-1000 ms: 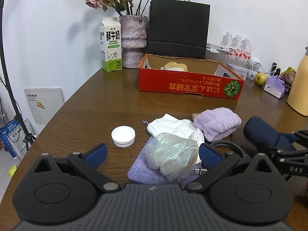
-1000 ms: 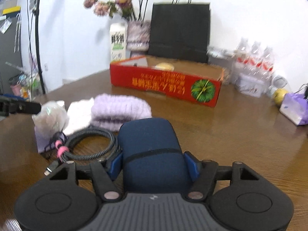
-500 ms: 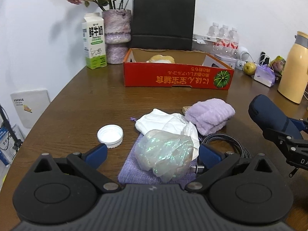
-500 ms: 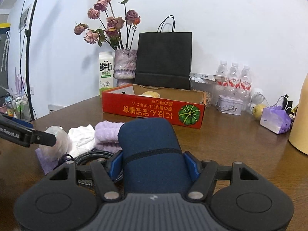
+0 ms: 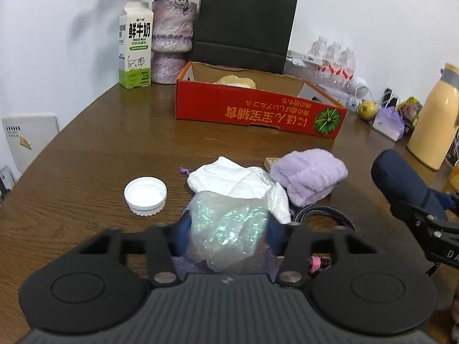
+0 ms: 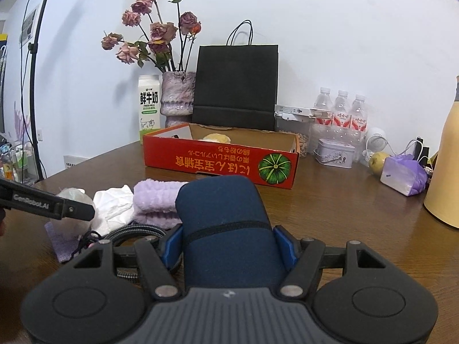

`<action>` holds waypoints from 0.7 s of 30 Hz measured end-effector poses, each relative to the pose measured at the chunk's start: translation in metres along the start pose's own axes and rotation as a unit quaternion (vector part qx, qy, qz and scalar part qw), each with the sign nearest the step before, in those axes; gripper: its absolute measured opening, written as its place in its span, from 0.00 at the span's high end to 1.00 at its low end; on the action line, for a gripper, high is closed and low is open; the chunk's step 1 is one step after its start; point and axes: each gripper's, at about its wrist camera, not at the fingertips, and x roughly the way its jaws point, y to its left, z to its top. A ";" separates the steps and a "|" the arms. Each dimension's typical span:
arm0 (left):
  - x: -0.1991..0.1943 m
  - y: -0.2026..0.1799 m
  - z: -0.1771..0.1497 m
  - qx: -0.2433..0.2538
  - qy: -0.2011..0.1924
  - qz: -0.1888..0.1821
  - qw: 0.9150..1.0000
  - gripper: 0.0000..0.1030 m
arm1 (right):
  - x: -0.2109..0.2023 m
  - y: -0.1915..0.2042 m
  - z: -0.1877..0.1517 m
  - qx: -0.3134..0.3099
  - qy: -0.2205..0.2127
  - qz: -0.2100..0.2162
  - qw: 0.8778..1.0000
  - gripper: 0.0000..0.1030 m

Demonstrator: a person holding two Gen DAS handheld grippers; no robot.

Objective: Organize objects
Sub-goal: 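Grasp the navy glasses case with the right gripper while the left grasps the plastic bag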

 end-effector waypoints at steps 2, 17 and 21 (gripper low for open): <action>-0.003 -0.001 -0.001 0.003 -0.014 0.005 1.000 0.57 | 0.000 0.000 0.000 -0.002 -0.001 0.000 1.000 0.37; -0.022 -0.009 0.002 0.009 -0.055 0.030 0.998 0.58 | -0.003 0.000 0.001 0.005 -0.015 -0.007 1.000 0.37; -0.028 -0.013 0.002 0.018 -0.068 0.041 0.997 0.58 | -0.004 0.000 0.001 0.008 -0.019 -0.010 1.000 0.37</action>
